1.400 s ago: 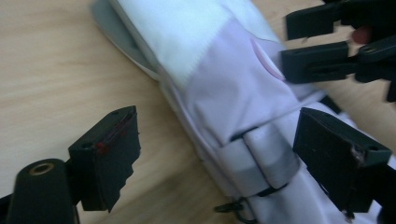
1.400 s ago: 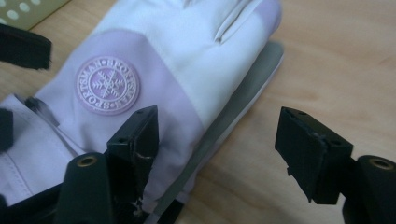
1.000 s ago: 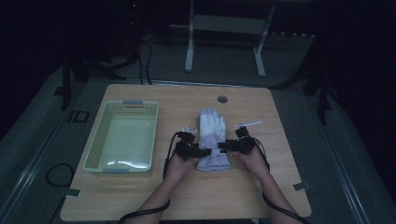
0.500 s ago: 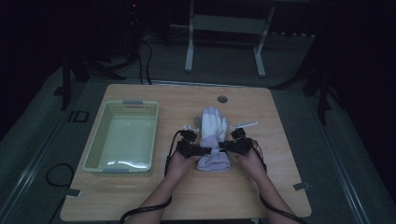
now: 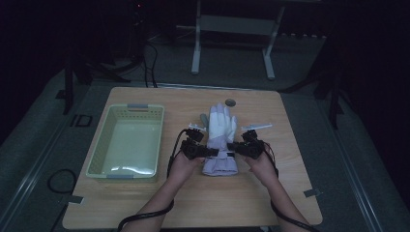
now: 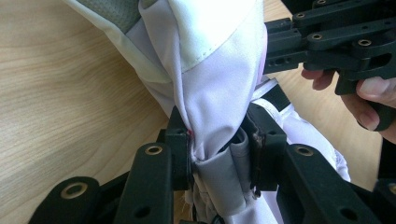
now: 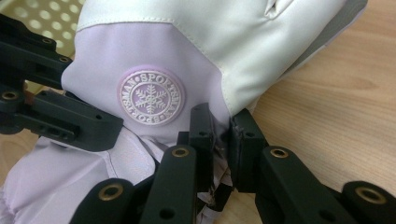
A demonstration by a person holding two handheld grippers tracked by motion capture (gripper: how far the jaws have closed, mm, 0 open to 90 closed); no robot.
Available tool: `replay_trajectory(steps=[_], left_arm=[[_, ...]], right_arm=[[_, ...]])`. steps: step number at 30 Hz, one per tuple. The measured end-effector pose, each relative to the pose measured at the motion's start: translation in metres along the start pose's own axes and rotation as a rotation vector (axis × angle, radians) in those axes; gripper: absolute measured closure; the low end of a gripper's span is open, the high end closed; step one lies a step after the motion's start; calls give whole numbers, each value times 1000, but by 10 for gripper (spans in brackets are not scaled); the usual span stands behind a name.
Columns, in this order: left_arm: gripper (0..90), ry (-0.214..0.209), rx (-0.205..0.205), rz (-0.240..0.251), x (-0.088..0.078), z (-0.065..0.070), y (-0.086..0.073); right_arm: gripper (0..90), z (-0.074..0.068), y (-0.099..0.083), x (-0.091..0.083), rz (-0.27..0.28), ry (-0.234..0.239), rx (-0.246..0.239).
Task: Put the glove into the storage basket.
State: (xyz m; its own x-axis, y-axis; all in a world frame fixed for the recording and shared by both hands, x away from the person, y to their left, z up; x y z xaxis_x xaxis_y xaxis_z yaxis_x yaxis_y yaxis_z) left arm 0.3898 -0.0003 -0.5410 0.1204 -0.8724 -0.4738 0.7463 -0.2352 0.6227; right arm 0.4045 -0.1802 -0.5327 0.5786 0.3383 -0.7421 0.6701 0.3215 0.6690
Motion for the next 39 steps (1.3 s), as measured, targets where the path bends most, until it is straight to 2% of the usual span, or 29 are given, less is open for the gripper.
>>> replay_trajectory(steps=[6,11,18,29,34,36,37,38,39], left_arm=[[673,3,45,-16,-17,12,8],[673,8,66,-13,-32,22,14],[673,18,92,-12,-51,29,16],[674,38,104,-25,-87,27,21],[673,56,103,-20,-115,23,20],[673,58,100,-18,-119,22,19],[673,67,97,-16,-133,19,15],[673,67,97,-16,-133,19,15],[673,73,94,-12,-140,17,12]], right_arm=[[816,-9,10,-16,32,4,-13],[815,-16,20,-28,62,15,-24],[816,-30,30,-38,86,15,-41],[818,-57,51,-41,112,30,-62],[818,-77,64,-38,132,45,-68],[818,-86,69,-36,140,55,-78],[818,-94,72,-34,139,63,-88],[817,-98,74,-33,140,67,-93],[817,-98,74,-33,140,67,-93]])
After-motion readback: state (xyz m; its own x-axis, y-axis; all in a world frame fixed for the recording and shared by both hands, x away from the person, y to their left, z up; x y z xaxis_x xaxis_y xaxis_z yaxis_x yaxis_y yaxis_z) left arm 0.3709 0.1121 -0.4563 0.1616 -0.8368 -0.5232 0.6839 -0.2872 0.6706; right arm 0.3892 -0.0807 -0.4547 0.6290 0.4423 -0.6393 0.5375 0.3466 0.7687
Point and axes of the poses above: each handheld gripper's, and its own axes: x roughly forward along the jaws, y roughly out of its top, z roughly to its right, the point moved 4 cm from there along x, roughly forward along the jaws, and after that the axes turned 14 degrees about -y, right-handed, at the moved point
